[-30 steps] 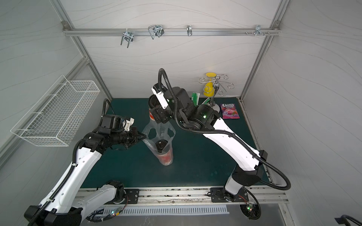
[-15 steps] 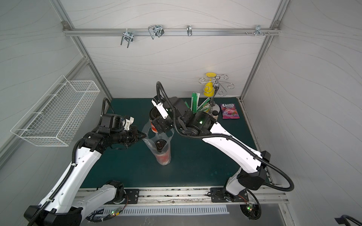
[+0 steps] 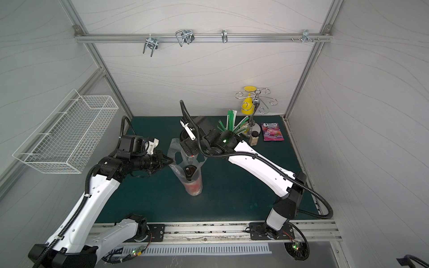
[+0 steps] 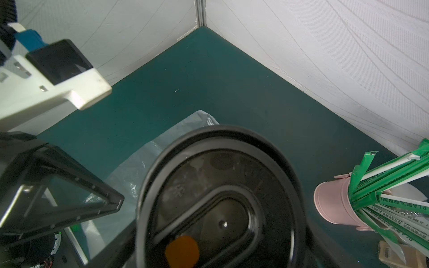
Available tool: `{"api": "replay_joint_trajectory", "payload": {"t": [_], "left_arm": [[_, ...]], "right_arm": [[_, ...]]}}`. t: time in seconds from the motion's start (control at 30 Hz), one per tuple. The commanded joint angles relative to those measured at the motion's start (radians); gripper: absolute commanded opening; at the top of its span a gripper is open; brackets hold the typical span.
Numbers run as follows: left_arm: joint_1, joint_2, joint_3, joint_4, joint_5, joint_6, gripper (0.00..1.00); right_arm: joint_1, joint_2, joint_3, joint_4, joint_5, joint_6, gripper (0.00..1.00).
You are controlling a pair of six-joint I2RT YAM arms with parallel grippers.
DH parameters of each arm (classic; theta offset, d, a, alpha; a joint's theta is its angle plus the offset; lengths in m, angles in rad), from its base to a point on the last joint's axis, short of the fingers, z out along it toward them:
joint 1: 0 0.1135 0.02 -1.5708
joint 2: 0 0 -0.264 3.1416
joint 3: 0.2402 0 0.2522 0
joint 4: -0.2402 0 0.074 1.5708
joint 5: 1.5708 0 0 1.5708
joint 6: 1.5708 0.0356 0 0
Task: Pack milk tea into plastic carrier bags
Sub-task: Place the milk tea cup in the plastic carrier bag.
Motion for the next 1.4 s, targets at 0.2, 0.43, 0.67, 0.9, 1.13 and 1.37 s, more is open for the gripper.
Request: {"api": "replay_joint_trajectory", "payload": {"t": [0.2,0.43,0.67,0.9,1.13,1.37], "left_arm": [[0.004,0.013,0.062,0.035,0.000,-0.001,0.54],[0.004,0.077,0.131,0.027,-0.112,0.033,0.70],[0.006,0.165,0.176,-0.050,-0.280,0.088,0.71],[0.009,0.255,0.193,0.044,-0.231,0.041,0.68],[0.009,0.284,0.199,0.102,-0.207,0.023,0.19],[0.009,0.304,0.243,0.093,-0.202,0.037,0.00]], "right_arm": [[0.008,0.012,-0.047,0.102,-0.013,0.006,0.87],[0.007,0.018,-0.058,0.116,-0.007,0.014,0.88],[0.006,-0.021,-0.105,0.145,-0.008,-0.003,0.89],[0.004,-0.061,-0.171,0.210,-0.032,-0.010,0.89],[-0.003,-0.041,-0.165,0.218,-0.049,-0.013,0.89],[-0.004,-0.018,-0.169,0.220,-0.031,-0.015,0.89]]}}
